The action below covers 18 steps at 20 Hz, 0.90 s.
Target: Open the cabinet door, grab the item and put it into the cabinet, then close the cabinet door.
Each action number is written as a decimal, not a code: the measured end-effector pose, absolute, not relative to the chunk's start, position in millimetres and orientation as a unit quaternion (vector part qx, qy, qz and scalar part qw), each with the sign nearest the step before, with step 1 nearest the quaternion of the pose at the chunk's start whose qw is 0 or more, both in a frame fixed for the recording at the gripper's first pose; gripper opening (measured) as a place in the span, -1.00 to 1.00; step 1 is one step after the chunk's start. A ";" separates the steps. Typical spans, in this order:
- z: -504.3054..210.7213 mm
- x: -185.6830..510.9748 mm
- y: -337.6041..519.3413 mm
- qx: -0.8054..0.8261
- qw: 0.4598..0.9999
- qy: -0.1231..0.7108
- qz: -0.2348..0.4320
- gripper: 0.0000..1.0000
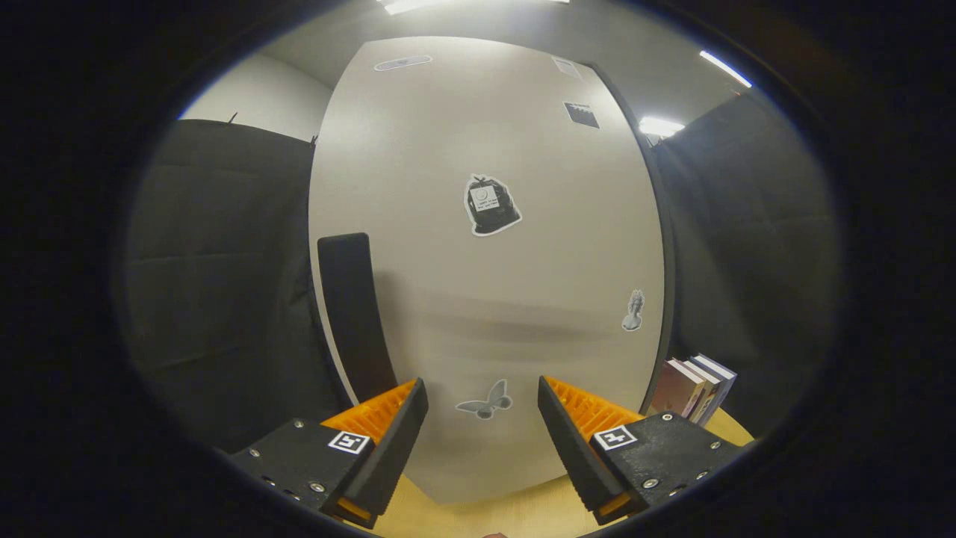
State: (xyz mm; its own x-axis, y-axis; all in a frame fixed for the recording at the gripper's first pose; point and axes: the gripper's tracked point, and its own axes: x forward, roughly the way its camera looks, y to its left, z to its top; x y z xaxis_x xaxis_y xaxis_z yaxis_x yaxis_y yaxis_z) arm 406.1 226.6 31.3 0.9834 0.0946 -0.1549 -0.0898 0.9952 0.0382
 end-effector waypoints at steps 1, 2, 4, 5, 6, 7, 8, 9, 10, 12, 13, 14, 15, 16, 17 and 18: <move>31.5 405.5 226.8 0.015 0.996 0.078 0.047 0.85; 32.9 404.1 227.6 0.017 0.996 0.077 0.050 0.85; 37.7 400.8 225.9 0.021 0.996 0.072 0.055 0.85; 39.0 396.7 223.3 0.020 0.996 0.069 0.056 0.85; 42.3 389.0 220.4 0.019 0.996 0.066 0.057 0.86; 46.5 375.5 216.9 0.018 0.996 0.063 0.060 0.86; 50.6 364.4 213.3 0.016 0.996 0.060 0.062 0.86; 55.3 351.6 208.6 0.014 0.996 0.055 0.063 0.87; 60.2 339.8 203.7 0.013 0.997 0.048 0.063 0.87; 69.4 314.9 195.1 0.010 0.997 0.036 0.063 0.87; 72.6 303.6 191.0 0.011 0.997 0.031 0.063 0.87; 75.8 292.6 187.5 0.013 0.998 0.028 0.064 0.87; 78.3 282.4 184.1 0.016 0.998 0.024 0.063 0.87; 79.9 272.5 181.0 0.018 0.998 0.021 0.064 0.87; 80.5 263.2 177.8 0.018 0.998 0.019 0.064 0.87; 80.2 255.0 174.6 0.016 0.998 0.018 0.063 0.87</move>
State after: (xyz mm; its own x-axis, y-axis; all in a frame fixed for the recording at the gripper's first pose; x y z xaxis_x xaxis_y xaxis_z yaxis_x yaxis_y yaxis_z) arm 255.0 174.6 80.2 0.9915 0.1256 -0.0336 -0.1245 0.9916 0.0340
